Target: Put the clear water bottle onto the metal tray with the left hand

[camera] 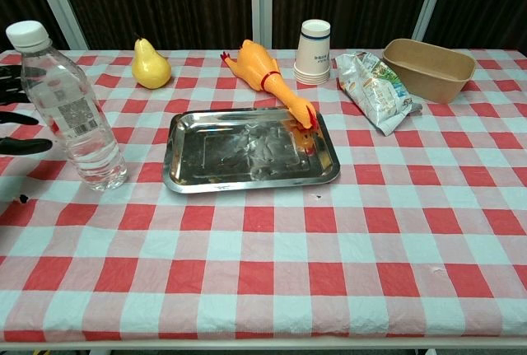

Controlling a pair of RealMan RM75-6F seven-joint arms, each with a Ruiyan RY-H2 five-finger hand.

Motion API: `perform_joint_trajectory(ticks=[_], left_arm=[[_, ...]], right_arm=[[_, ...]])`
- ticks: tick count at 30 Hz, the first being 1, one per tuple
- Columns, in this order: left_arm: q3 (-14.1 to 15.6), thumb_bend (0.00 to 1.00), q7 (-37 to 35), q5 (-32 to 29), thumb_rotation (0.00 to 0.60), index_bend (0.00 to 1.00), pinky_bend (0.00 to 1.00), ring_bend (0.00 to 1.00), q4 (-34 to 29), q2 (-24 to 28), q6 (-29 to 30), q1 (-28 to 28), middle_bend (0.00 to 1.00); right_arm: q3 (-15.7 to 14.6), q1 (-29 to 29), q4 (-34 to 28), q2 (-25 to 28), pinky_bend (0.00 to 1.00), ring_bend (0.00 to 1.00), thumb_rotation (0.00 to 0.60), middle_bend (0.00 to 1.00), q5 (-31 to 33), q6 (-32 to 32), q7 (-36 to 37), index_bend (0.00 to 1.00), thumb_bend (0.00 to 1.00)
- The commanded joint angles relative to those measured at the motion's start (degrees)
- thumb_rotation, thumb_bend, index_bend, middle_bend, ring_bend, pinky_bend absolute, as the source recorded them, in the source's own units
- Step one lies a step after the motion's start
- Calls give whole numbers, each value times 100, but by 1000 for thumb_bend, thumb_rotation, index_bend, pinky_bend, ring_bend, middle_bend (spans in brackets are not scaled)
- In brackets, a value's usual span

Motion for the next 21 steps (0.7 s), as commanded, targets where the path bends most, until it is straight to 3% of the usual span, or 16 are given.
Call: perform_joint_trajectory(ticks=[1, 14, 21], left_arm=[[-95, 0, 115, -51, 600, 162, 210, 125, 46, -148, -3, -96, 196], [-232, 0, 46, -203, 600, 161, 209, 126, 394, -525, -62, -204, 196], [-131, 0, -361, -56, 600, 162, 209, 125, 325, -438, 14, -73, 196]], right_arm=[[5, 1, 1, 5, 11, 0, 600, 98, 3, -2, 13, 122, 125], [10, 5, 1, 27, 12, 0, 600, 99, 12, -25, 69, 122, 124], [14, 24, 4, 35, 11, 0, 600, 99, 55, -72, 46, 122, 124]])
